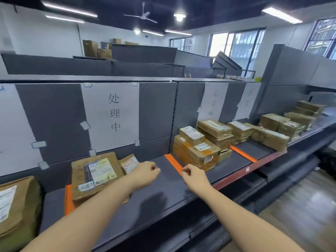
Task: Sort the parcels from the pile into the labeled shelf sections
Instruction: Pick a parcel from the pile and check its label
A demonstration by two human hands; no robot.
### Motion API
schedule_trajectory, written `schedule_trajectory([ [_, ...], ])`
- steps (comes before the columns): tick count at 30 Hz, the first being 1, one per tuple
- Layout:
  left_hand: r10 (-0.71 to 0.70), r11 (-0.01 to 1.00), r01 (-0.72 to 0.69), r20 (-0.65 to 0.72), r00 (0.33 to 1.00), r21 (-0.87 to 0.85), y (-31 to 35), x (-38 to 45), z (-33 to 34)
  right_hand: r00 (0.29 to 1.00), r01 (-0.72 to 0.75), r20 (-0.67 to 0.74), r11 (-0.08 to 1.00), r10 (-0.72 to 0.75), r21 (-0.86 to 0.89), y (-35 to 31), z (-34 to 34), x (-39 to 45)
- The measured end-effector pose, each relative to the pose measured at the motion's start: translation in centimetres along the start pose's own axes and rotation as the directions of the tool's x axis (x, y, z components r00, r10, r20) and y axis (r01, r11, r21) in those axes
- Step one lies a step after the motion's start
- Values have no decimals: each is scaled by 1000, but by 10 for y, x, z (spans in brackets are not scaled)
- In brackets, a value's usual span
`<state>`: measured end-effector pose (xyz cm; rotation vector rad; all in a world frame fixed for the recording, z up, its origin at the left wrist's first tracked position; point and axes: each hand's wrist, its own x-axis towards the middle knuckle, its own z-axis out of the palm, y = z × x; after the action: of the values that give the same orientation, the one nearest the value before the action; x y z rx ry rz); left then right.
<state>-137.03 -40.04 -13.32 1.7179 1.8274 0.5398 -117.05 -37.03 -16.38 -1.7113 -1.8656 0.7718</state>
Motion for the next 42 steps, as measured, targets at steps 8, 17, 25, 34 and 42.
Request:
schedule_trajectory([
  [8, 139, 990, -139, 39, 989, -16, 109, 46, 86, 996, -34, -82, 999, 32, -18, 102, -96, 6],
  [17, 275, 961, -278, 162, 948, -7, 213, 89, 169, 962, -179, -191, 980, 193, 87, 196, -167, -4],
  [25, 378, 920, -392, 288, 880, -12, 283, 140, 244, 897, -300, -296, 944, 329, 138, 270, -219, 5],
  [34, 428, 896, -442, 349, 834, -41, 356, 241, 287, 807, -409, -380, 892, 452, 194, 332, -291, 66],
  [42, 451, 883, -462, 425, 785, -83, 416, 304, 328, 754, -455, -411, 858, 513, 237, 370, -332, 104],
])
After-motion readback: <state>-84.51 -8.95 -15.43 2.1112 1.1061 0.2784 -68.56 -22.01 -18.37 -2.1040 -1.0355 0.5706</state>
